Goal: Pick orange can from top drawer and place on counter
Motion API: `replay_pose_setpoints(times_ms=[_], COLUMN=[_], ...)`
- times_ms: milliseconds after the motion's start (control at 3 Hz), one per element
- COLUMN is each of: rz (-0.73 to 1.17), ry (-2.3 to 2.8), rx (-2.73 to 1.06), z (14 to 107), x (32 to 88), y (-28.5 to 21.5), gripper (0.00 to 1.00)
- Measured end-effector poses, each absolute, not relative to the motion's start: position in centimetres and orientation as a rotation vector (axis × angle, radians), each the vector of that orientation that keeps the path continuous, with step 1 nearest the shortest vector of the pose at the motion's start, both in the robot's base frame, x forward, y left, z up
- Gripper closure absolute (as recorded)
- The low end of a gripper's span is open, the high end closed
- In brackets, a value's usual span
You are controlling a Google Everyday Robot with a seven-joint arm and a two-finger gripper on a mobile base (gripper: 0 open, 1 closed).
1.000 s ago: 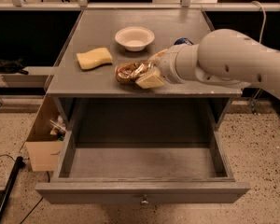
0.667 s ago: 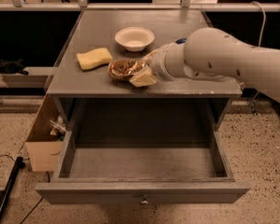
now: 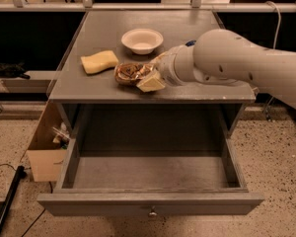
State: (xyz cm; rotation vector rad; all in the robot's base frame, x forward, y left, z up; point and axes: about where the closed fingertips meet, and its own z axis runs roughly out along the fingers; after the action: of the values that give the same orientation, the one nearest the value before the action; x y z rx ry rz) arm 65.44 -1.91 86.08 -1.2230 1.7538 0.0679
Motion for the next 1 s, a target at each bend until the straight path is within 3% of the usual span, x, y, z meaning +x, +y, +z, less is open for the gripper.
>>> replay_pose_setpoints(times_ms=[667, 1000], rz=[0.068, 0.068], ry=[1.754, 1.754], rx=[-1.223, -1.223], z=[86.08, 86.08], x=[65.44, 65.44], y=[-1.91, -1.9], gripper=[0.14, 0.0])
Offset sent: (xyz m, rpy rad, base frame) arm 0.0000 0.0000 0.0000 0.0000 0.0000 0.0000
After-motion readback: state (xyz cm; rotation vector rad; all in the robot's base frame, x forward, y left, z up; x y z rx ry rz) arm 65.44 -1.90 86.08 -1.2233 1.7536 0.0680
